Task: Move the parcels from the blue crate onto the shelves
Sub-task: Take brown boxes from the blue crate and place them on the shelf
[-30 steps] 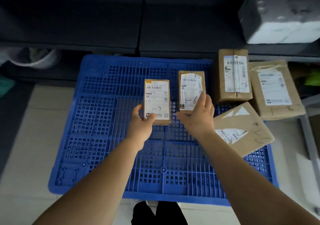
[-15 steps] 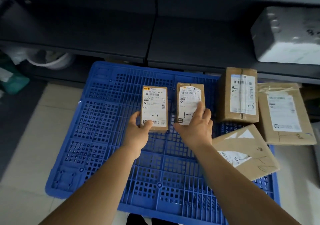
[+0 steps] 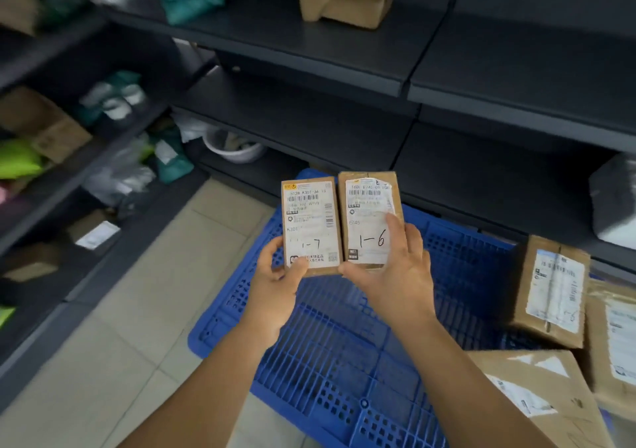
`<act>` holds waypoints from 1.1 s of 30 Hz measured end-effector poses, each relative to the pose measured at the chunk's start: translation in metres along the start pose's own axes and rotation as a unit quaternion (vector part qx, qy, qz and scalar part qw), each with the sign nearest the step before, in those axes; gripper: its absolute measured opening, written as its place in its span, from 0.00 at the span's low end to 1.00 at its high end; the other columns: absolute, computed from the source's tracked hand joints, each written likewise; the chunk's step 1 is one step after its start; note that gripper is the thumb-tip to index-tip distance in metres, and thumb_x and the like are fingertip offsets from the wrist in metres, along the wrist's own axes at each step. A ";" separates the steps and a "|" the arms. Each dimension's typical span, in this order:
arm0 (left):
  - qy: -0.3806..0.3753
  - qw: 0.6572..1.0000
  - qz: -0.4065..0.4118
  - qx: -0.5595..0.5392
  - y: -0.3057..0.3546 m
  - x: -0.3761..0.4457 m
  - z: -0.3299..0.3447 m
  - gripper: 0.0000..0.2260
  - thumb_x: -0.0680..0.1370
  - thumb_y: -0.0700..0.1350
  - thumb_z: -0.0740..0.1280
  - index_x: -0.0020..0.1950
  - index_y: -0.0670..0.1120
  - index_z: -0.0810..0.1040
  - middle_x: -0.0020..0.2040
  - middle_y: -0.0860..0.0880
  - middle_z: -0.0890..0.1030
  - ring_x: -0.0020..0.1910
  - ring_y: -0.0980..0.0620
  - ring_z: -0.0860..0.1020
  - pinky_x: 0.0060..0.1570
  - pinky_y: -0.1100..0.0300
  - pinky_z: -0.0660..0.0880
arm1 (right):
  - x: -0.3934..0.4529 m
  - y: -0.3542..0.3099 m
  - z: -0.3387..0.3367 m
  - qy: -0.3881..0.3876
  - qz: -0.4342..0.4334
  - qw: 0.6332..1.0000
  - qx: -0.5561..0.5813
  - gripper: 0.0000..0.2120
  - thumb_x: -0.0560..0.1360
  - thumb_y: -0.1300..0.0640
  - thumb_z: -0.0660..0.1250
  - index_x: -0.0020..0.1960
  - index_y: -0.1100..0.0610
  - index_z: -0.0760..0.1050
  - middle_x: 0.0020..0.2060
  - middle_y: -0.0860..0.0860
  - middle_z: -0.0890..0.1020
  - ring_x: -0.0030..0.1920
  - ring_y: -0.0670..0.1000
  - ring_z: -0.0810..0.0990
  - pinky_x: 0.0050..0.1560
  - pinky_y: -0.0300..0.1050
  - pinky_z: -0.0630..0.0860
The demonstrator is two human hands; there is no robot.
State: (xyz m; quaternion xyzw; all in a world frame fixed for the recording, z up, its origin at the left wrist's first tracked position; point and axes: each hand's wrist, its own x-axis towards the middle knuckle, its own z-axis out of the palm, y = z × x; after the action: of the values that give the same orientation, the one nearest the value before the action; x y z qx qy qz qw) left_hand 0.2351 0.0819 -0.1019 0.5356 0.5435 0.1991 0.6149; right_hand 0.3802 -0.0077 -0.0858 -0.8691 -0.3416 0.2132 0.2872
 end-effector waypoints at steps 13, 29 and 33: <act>0.164 0.977 0.112 -0.077 0.040 -0.096 -0.232 0.20 0.76 0.45 0.70 0.65 0.59 0.69 0.56 0.51 0.82 0.56 0.53 0.79 0.60 0.50 0.75 | -0.094 -0.216 0.055 -0.008 -0.205 0.978 0.026 0.42 0.67 0.39 0.73 0.74 0.46 0.57 0.68 0.45 0.64 0.64 0.49 0.65 0.54 0.43 0.71; 0.328 0.924 0.158 -0.112 0.011 -0.258 -0.533 0.20 0.79 0.46 0.66 0.70 0.58 0.67 0.58 0.57 0.78 0.53 0.62 0.75 0.45 0.67 0.72 | -0.288 -0.464 0.184 -0.077 -0.374 0.924 0.035 0.41 0.67 0.38 0.72 0.74 0.46 0.58 0.69 0.47 0.63 0.67 0.51 0.65 0.62 0.50 0.71; 0.362 0.911 0.155 -0.124 0.010 -0.277 -0.584 0.21 0.79 0.48 0.66 0.71 0.59 0.66 0.58 0.57 0.78 0.53 0.61 0.75 0.42 0.69 0.70 | -0.311 -0.514 0.210 -0.092 -0.406 0.908 0.031 0.40 0.67 0.37 0.71 0.74 0.45 0.58 0.69 0.47 0.63 0.66 0.51 0.65 0.61 0.51 0.73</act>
State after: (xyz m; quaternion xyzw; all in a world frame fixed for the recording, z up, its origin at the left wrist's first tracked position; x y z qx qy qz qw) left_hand -0.3683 0.1142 0.1288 0.4239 0.6100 0.5374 0.3992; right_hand -0.1912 0.1533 0.1434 -0.6220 -0.6834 0.1679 0.3433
